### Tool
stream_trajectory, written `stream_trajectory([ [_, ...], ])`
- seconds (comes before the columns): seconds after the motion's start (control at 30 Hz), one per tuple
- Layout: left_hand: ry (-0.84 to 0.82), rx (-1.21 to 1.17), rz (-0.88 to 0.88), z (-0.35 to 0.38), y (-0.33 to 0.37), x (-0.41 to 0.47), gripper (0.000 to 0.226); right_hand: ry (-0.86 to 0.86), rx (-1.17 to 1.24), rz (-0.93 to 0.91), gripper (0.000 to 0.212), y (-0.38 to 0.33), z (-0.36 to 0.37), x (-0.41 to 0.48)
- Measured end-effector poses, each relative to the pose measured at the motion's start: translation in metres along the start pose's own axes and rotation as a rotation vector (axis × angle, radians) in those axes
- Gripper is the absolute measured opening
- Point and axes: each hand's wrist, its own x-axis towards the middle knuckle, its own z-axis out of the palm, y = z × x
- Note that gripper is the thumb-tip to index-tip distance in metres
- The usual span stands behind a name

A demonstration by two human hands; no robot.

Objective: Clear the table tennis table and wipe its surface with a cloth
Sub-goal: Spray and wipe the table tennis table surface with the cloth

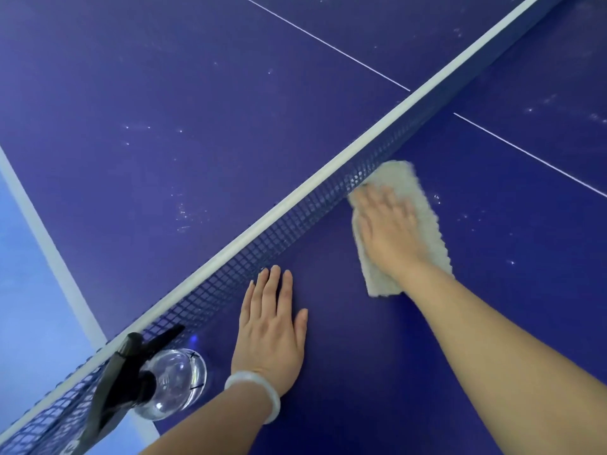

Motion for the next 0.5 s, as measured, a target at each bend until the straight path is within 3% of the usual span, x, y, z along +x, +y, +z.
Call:
stream_trajectory([
  [0.07, -0.004, 0.003, 0.000, 0.001, -0.001, -0.001, 0.062, 0.020, -0.016, 0.268, 0.055, 0.010, 0.000, 0.007],
  [0.13, -0.001, -0.001, -0.003, 0.001, -0.002, -0.001, 0.061, 0.057, -0.007, 0.345, 0.056, -0.012, 0.005, -0.006],
  [0.2, 0.008, -0.005, 0.005, 0.001, -0.002, -0.001, 0.061, 0.056, -0.002, 0.207, 0.056, -0.046, 0.013, -0.034],
  [0.27, 0.018, 0.004, 0.019, 0.001, -0.002, -0.001, 0.061, 0.016, -0.014, -0.046, 0.056, -0.073, 0.019, -0.067],
  [0.37, 0.037, -0.001, 0.028, 0.000, -0.001, 0.000, 0.061, -0.060, -0.056, -0.290, 0.055, -0.055, 0.015, -0.074],
  [0.43, 0.034, -0.012, 0.023, 0.000, -0.001, 0.000, 0.061, -0.004, -0.063, -0.179, 0.054, -0.024, 0.009, -0.053],
  [0.5, 0.035, -0.023, 0.018, -0.001, 0.000, -0.001, 0.061, 0.027, -0.036, 0.137, 0.055, 0.004, 0.002, -0.031],
])
